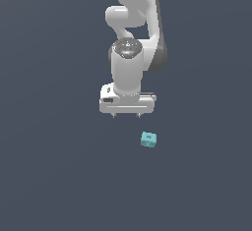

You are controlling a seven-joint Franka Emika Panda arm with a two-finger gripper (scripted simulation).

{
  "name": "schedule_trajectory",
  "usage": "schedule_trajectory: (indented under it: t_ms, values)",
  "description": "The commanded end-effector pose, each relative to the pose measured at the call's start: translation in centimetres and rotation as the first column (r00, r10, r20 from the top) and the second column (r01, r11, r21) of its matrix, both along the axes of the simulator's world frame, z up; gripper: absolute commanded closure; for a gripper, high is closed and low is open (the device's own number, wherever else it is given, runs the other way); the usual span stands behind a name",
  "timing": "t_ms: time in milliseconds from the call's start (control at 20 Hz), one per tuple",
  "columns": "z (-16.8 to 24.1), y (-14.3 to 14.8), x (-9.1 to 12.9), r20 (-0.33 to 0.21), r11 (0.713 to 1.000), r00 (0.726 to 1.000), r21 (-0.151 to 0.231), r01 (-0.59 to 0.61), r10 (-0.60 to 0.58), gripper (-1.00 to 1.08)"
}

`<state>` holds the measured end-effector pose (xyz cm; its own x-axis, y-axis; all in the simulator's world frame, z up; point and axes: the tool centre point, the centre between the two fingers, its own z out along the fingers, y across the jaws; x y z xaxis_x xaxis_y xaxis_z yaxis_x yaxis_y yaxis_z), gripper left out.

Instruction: Pick up the object and move it to a goal position.

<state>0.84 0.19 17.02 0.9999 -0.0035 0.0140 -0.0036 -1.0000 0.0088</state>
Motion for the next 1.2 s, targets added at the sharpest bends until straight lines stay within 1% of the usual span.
schedule_trajectory:
  t_ms: [0,150,350,450,800,1150]
  values:
    - [0.0,0.0,0.0,0.000,1.000,1.000,0.000,0.000,0.000,-0.92]
    - [-0.3,-0.1,-0.2,-0.010,1.000,1.000,-0.005,-0.002,0.002,-0.92]
    - [-1.3,-0.6,-1.0,-0.045,1.000,0.999,-0.024,-0.009,0.008,-0.92]
    - [-1.6,-0.7,-1.2,-0.054,1.000,0.998,-0.028,-0.012,0.010,-0.92]
    - [-1.6,-0.6,-1.1,-0.052,0.999,0.998,-0.027,-0.021,0.019,-0.92]
    - [-1.9,0.0,-0.7,-0.054,0.995,0.994,-0.026,-0.100,0.098,-0.92]
